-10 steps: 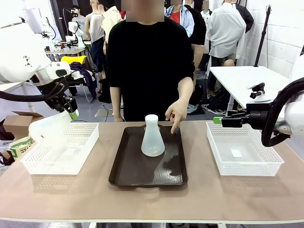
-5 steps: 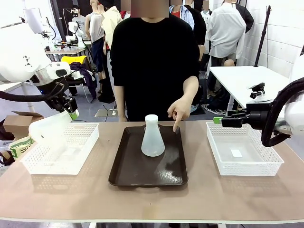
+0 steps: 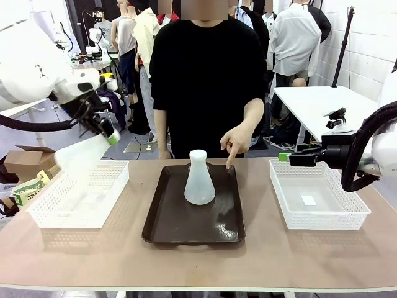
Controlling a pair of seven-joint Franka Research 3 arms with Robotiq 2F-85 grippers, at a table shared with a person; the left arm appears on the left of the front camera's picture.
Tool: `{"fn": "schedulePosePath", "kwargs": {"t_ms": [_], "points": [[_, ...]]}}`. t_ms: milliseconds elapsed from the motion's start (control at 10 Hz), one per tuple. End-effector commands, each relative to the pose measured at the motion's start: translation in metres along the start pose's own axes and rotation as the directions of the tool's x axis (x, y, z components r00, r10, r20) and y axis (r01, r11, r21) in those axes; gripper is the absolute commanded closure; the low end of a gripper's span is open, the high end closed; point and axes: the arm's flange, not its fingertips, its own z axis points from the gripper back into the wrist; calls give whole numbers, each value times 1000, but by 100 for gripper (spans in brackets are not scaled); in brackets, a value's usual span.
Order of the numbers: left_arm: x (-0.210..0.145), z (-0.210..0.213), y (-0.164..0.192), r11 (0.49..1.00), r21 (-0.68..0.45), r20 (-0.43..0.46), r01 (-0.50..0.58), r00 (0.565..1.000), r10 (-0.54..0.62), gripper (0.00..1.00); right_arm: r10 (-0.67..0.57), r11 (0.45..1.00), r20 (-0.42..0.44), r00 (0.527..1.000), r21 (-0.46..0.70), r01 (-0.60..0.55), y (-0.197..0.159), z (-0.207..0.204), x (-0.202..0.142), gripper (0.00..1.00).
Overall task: Prepare the laboratory tools.
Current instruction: Place the picked Big flask upright in the Handle tray as directed by the person.
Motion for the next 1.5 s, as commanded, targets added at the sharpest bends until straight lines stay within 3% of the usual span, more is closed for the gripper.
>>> {"fn": "schedulePosePath", "kwargs": {"t_ms": [0,200,300,400,600,800,900,1000,1100,1300,1400], "points": [[-1,11,-2,957,-212,225,196,963,-147,100,-9,1000,6,1000,6,9,1,-1,-1,0],[7,18,-19,866,-295,387,403,879,-277,100,-9,1000,6,1000,6,9,1,-1,-1,0],[10,20,-27,754,-378,506,537,802,-318,100,-9,1000,6,1000,6,9,1,-1,-1,0],[11,19,-30,692,-390,591,607,742,-317,100,-9,1000,6,1000,6,9,1,-1,-1,0],[9,15,-29,505,-465,695,727,653,-300,100,-9,1000,6,1000,6,9,1,-1,-1,0],[2,16,-29,356,-476,804,804,562,-196,100,-9,1000,6,1000,6,9,1,-1,-1,0],[-1,17,-28,356,-466,818,810,548,-176,100,-9,1000,6,1000,6,9,1,-1,-1,0],[-3,18,-26,312,-480,828,820,541,-149,100,-9,1000,6,1000,6,9,1,-1,-1,0],[-10,15,-38,365,-459,805,810,553,-215,100,-9,1000,6,1000,6,9,1,-1,-1,0],[-10,15,-38,365,-459,805,810,553,-215,100,-9,1000,6,1000,6,9,1,-1,-1,0],[-12,13,-31,335,-475,813,814,551,-188,100,-9,1000,6,1000,6,9,1,-1,-1,0]]}}
